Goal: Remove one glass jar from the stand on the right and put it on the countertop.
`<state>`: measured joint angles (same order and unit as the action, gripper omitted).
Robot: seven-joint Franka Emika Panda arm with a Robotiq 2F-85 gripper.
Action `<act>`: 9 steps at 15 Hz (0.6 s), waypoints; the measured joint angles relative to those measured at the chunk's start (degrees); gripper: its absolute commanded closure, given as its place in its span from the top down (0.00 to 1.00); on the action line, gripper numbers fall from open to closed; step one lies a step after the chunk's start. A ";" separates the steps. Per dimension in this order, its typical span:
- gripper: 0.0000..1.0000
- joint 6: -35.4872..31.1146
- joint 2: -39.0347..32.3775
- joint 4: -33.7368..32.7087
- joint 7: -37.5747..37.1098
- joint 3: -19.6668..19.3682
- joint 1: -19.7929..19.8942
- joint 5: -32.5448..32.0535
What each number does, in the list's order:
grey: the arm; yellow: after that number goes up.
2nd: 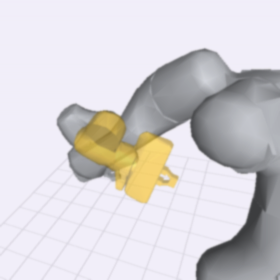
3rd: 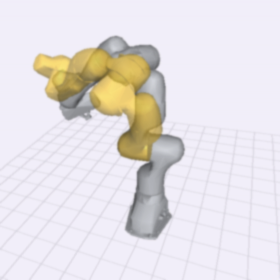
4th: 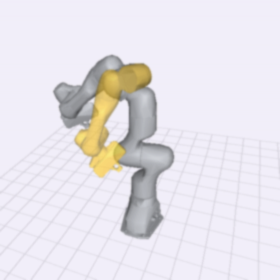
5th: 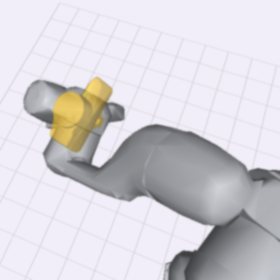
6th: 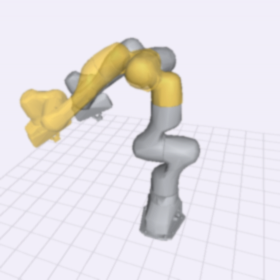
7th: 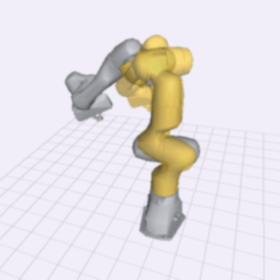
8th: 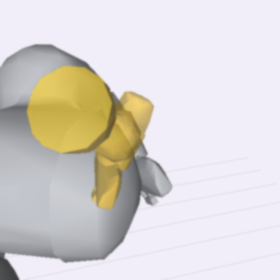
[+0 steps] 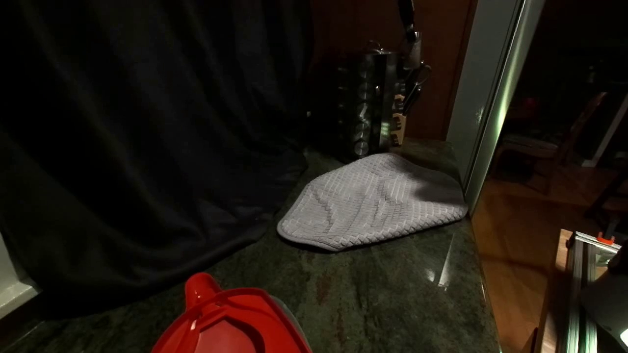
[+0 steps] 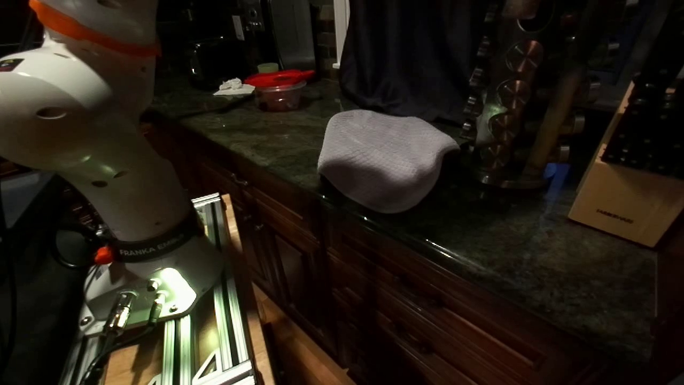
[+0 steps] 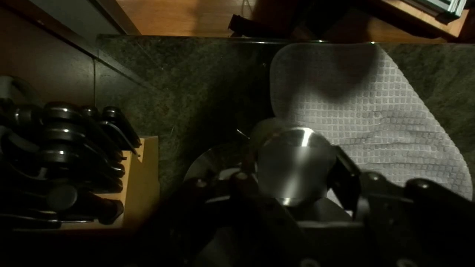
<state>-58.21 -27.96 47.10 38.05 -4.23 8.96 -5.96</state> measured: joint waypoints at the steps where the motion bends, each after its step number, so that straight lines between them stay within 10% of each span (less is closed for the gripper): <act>1: 0.25 0.00 -0.32 -0.69 -0.04 0.00 0.05 0.27; 9: 0.25 -0.35 1.26 0.35 3.77 -0.13 0.26 -0.26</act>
<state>-58.56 -26.70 47.45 41.81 -4.36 9.22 -6.22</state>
